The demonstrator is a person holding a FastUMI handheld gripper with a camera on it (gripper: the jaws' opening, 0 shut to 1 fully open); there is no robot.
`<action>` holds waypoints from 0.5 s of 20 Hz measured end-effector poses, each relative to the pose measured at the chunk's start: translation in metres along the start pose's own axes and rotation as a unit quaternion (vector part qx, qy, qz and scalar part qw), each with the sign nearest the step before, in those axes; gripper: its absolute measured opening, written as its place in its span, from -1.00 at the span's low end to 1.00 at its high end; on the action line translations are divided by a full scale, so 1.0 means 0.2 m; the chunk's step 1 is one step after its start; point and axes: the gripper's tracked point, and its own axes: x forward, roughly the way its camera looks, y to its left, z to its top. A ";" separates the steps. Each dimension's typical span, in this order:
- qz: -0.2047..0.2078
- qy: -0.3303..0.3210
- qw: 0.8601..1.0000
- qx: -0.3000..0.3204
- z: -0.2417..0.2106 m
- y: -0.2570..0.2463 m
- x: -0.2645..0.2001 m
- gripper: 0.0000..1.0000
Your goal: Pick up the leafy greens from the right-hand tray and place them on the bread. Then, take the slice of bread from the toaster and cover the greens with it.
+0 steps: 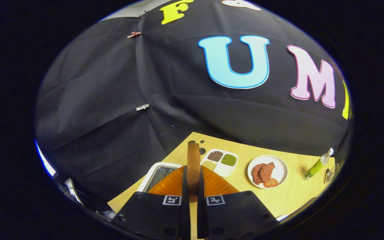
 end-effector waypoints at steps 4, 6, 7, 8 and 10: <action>-0.010 0.026 0.999 0.024 -0.19 -0.18 -0.10 -0.76; -0.017 0.043 0.998 0.035 -0.31 -0.25 -0.12 -0.76; -0.018 0.054 0.997 0.043 -0.38 -0.28 -0.14 -0.76; -0.016 0.065 0.996 0.055 -0.45 -0.30 -0.15 -0.76; -0.014 0.080 0.994 0.075 -0.55 -0.35 -0.17 -0.76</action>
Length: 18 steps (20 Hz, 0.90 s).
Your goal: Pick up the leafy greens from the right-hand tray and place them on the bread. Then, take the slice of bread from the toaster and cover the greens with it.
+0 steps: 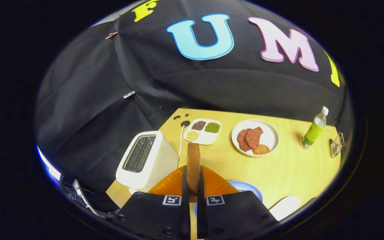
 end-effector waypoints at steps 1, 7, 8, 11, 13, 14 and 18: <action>-0.001 0.005 1.000 0.006 -0.04 -0.03 0.00 -0.76; -0.004 0.036 0.999 0.032 -0.29 -0.16 0.04 -0.76; -0.003 0.043 0.998 0.041 -0.34 -0.18 0.05 -0.76; -0.004 0.058 0.996 0.065 -0.44 -0.23 0.07 -0.76; -0.013 0.067 0.995 0.070 -0.49 -0.29 0.08 -0.76; -0.016 0.071 0.995 0.074 -0.51 -0.31 0.09 -0.76; -0.040 0.079 0.993 0.080 -0.54 -0.39 0.10 -0.71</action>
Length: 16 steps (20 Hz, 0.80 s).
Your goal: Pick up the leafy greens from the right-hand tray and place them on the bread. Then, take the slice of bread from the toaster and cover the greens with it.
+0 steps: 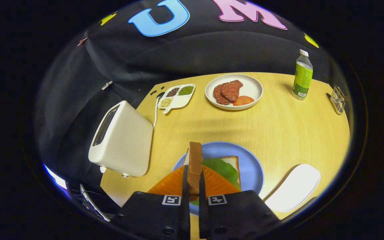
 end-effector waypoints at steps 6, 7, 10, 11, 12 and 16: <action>-0.056 0.009 0.998 -0.008 -0.04 -0.16 -0.03 -0.28; -0.075 0.006 0.997 -0.020 -0.04 -0.21 -0.04 -0.17; -0.085 -0.003 0.996 -0.041 -0.03 -0.24 -0.11 0.44; -0.092 -0.005 0.995 -0.047 -0.03 -0.26 -0.15 0.69; -0.100 -0.016 0.993 -0.054 -0.01 -0.27 -0.19 0.94; -0.122 -0.085 0.985 -0.082 0.17 -0.25 -0.40 0.99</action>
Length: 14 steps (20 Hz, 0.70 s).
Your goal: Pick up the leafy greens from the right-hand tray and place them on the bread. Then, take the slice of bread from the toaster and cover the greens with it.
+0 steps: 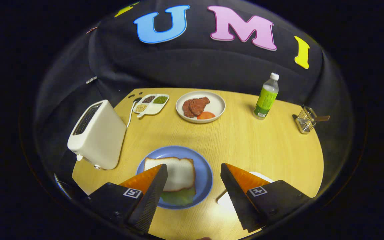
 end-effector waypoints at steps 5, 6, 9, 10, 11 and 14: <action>-0.024 -0.127 0.992 -0.012 0.38 -0.09 -0.38 1.00; -0.029 -0.154 0.988 -0.014 0.46 -0.11 -0.46 1.00; -0.034 -0.219 0.975 0.000 0.62 -0.18 -0.70 1.00; -0.040 -0.236 0.971 0.014 0.63 -0.20 -0.74 1.00; -0.047 -0.250 0.967 0.028 0.64 -0.26 -0.80 0.99; -0.069 -0.272 0.959 0.044 0.57 -0.41 -0.91 0.98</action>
